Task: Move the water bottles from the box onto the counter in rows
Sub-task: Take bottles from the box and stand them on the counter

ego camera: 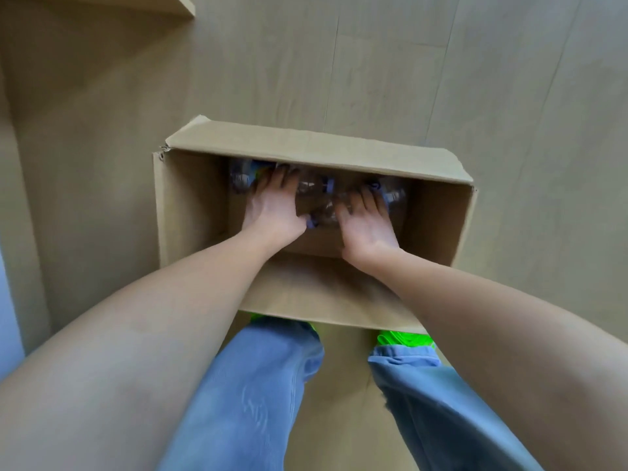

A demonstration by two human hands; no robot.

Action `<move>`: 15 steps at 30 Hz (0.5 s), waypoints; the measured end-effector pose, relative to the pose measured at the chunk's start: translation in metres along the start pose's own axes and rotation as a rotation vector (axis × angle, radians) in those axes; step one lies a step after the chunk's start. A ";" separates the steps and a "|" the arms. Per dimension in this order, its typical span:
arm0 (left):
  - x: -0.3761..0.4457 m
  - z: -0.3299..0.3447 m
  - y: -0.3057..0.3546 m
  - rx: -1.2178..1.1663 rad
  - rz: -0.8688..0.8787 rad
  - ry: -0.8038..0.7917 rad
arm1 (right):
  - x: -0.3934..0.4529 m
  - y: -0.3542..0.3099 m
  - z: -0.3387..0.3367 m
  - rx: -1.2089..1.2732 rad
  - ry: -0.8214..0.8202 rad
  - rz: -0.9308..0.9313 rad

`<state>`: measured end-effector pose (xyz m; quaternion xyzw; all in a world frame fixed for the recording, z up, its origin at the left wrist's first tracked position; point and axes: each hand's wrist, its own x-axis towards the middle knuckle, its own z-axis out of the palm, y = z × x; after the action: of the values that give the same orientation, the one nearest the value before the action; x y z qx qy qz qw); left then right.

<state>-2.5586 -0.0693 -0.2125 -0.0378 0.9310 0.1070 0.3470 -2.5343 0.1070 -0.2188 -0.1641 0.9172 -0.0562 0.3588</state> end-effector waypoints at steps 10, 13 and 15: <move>0.029 0.025 -0.031 0.345 0.256 0.061 | 0.035 0.007 0.026 -0.123 0.005 -0.032; 0.033 0.032 -0.034 0.401 0.236 0.087 | 0.037 0.010 0.031 -0.142 0.005 -0.055; 0.034 0.035 -0.027 0.447 0.191 0.076 | 0.038 0.009 0.032 -0.168 0.005 -0.055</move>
<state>-2.5582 -0.0873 -0.2652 0.1240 0.9432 -0.0708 0.2998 -2.5406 0.1029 -0.2688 -0.2184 0.9147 0.0106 0.3399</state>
